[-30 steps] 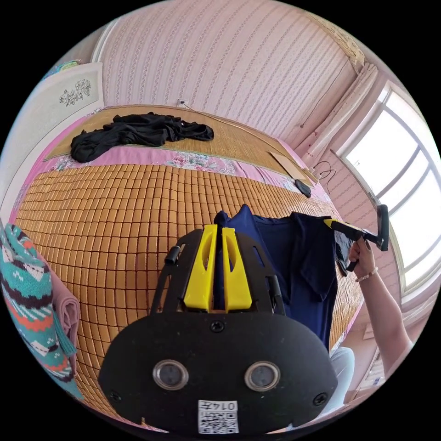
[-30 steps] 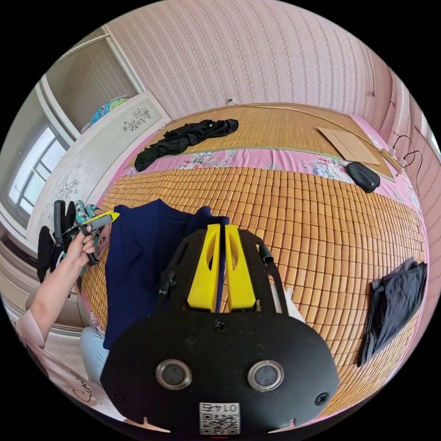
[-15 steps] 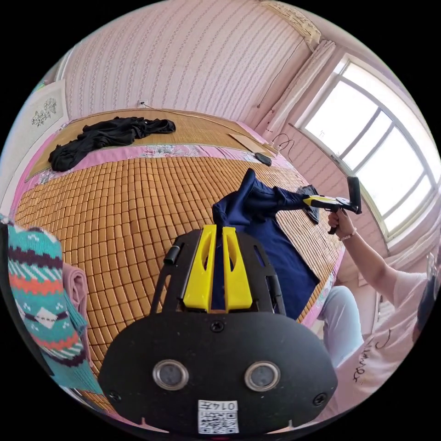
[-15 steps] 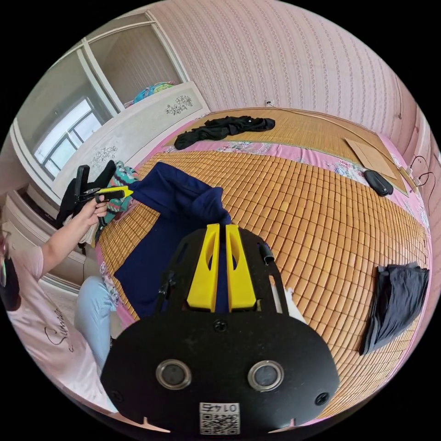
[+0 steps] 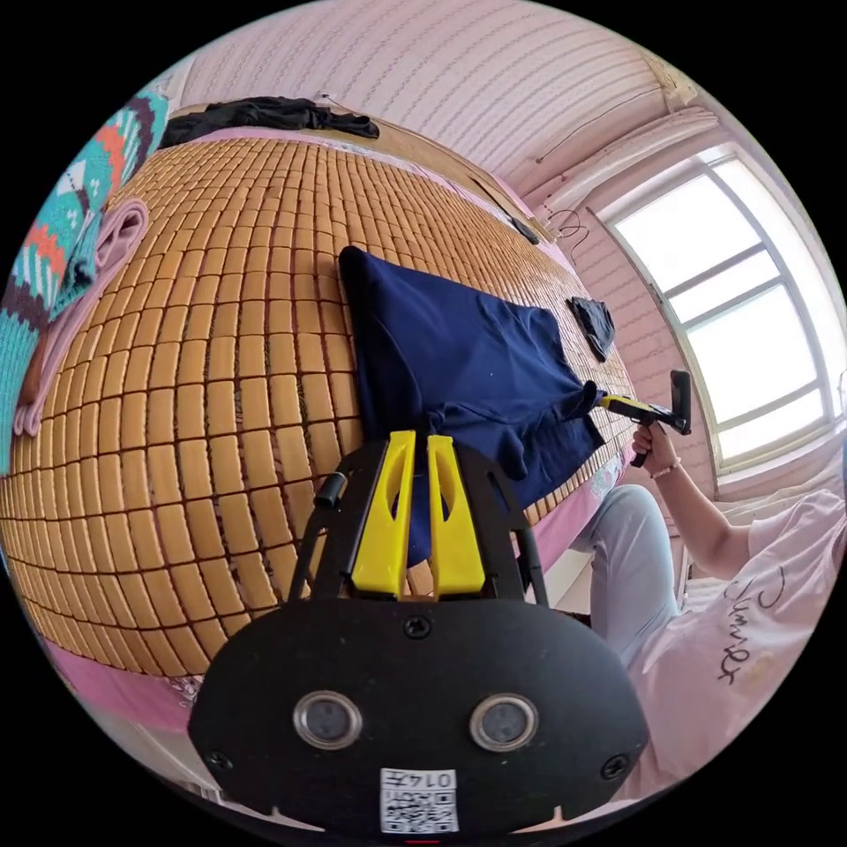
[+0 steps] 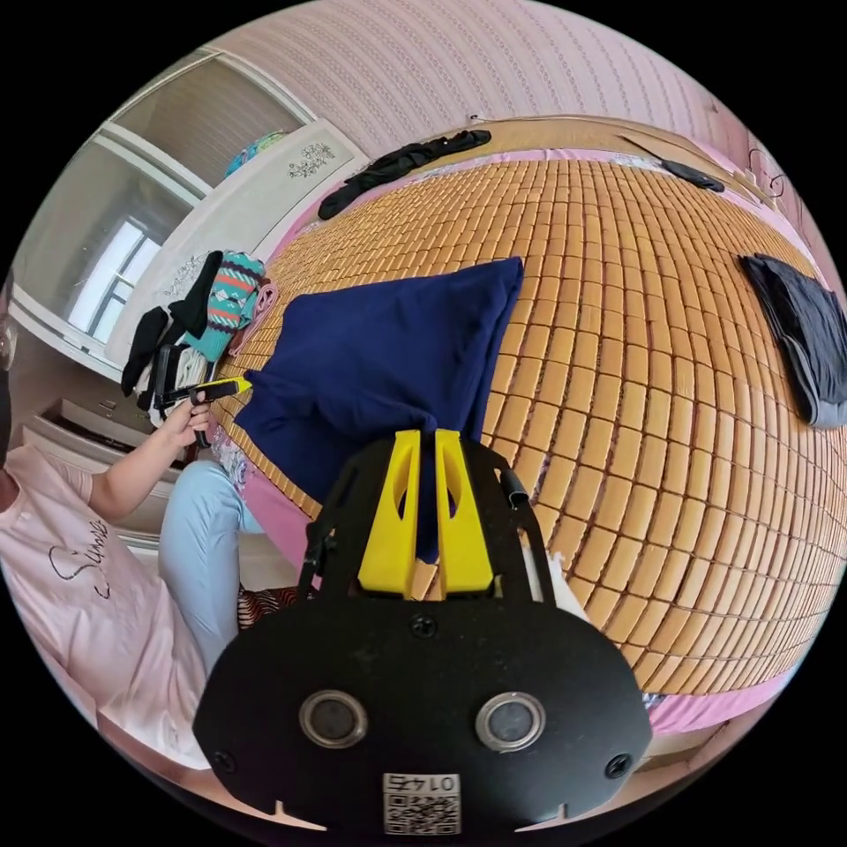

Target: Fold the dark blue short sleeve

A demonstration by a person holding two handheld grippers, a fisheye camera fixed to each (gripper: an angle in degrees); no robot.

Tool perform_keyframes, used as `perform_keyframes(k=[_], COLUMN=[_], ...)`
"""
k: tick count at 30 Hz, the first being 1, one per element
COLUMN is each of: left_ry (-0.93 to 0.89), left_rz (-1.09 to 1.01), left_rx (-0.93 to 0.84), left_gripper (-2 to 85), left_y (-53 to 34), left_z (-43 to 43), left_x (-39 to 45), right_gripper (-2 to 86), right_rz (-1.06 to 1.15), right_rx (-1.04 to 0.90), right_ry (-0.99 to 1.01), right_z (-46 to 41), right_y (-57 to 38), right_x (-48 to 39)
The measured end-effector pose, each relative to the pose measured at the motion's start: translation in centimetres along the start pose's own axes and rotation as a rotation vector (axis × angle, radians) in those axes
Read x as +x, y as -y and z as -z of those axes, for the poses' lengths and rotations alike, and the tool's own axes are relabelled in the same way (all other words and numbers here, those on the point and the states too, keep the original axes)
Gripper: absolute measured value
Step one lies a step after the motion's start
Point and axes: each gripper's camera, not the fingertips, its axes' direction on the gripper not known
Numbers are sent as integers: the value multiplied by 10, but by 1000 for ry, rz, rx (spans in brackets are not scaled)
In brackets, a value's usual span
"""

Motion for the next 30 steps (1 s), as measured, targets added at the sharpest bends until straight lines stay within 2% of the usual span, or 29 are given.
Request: perform_keyframes(k=[2, 4, 9, 14, 16, 18, 20, 21, 23, 25, 30], left_ry=[55, 95, 36, 46, 51, 86, 167, 231, 221, 183, 228], left_rz=[-11, 23, 115, -51, -110, -170, -208, -252, -275, -309, -354], left_rx=[-5, -29, -32, -60, -83, -145, -177, -139, -213, -186, -317], left_gripper=[0, -6, 1, 53, 69, 74, 47, 31, 23, 18, 15], left_y=[-5, -12, -27, -25, -20, -12, -10, -11, -11, -18, -38], left_z=[4, 2, 10, 2, -18, -53, -73, -71, -70, -53, -60], left_x=[7, 5, 3, 66, 90, 115, 127, 135, 141, 150, 157], right_gripper=[16, 11, 1, 2, 5, 9, 13, 16, 15, 8, 6], right_rz=[40, 64, 57, 66, 123, 185, 238, 248, 260, 256, 237], right_rx=[-17, -124, -246, -98, -34, -62, -127, -165, -220, -237, -263], right_ry=[-23, -66, -203, -180, -65, -12, -67, -120, -130, -97, -78], right_z=[2, -11, -31, -20, -27, -45, -67, -80, -94, -96, -100], right_y=[-3, -12, -32, -31, -25, -18, -14, -13, -13, -15, -21], right_x=[-7, -11, -15, -38, -59, -75, -87, -91, -92, -92, -89])
